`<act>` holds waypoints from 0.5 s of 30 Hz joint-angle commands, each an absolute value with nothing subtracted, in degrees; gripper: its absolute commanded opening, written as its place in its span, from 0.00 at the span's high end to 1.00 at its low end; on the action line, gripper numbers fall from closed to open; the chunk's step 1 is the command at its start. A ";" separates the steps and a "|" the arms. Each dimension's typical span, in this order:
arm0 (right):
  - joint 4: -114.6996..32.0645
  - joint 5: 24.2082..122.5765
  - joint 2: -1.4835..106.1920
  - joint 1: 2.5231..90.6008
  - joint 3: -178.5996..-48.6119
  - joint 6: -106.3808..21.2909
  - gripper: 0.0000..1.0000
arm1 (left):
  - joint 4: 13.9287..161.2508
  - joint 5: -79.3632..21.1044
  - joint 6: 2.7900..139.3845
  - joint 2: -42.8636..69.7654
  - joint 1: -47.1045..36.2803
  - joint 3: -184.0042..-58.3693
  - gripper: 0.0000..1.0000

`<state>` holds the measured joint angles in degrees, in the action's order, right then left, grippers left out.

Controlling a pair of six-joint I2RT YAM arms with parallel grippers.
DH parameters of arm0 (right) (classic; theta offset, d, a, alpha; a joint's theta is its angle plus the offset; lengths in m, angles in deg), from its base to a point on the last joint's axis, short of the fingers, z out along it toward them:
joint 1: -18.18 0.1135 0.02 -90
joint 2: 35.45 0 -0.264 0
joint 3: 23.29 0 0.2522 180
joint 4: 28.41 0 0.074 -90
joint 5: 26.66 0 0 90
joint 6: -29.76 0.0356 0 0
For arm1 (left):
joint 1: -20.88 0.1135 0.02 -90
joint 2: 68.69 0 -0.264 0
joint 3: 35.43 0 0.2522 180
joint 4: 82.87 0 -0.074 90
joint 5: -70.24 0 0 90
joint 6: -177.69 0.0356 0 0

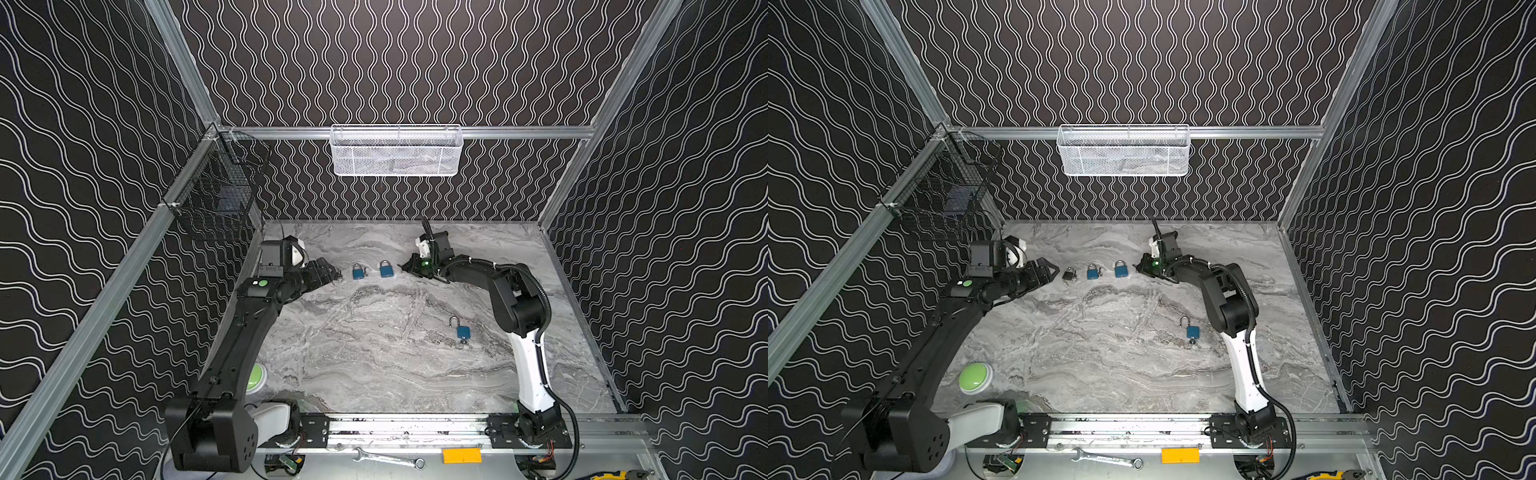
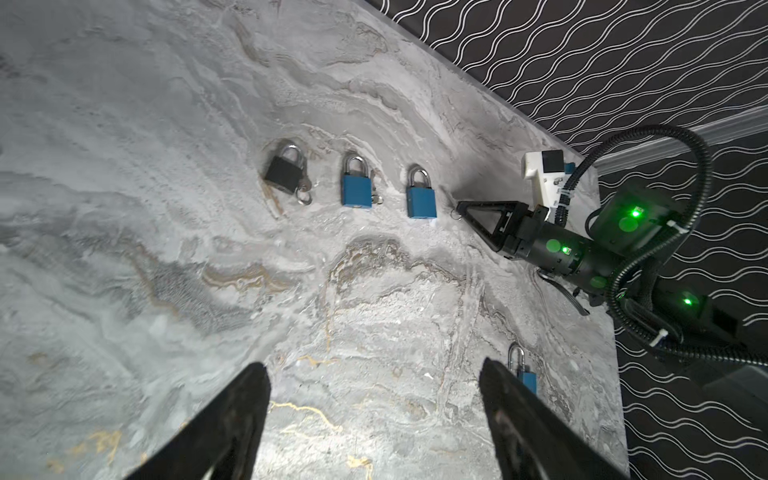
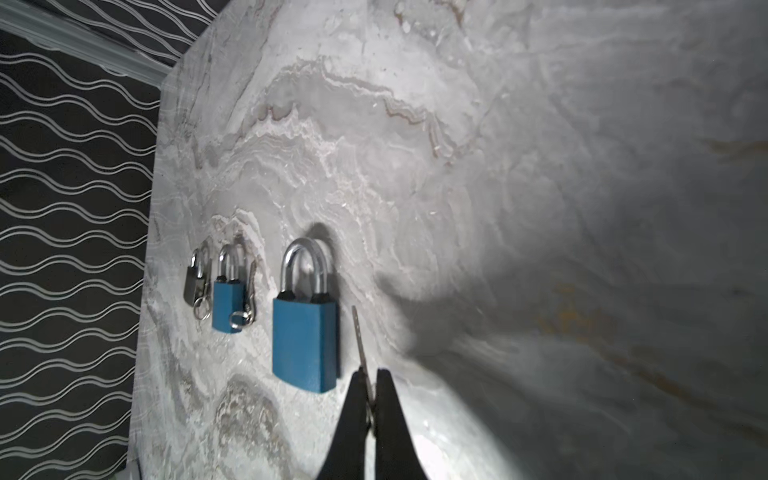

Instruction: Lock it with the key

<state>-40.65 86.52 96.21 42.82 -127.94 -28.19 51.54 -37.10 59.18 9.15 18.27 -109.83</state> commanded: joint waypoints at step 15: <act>-39.10 81.76 97.98 45.89 -130.05 -24.62 0.82 | 48.16 -31.64 57.18 5.54 18.42 -107.77 0.02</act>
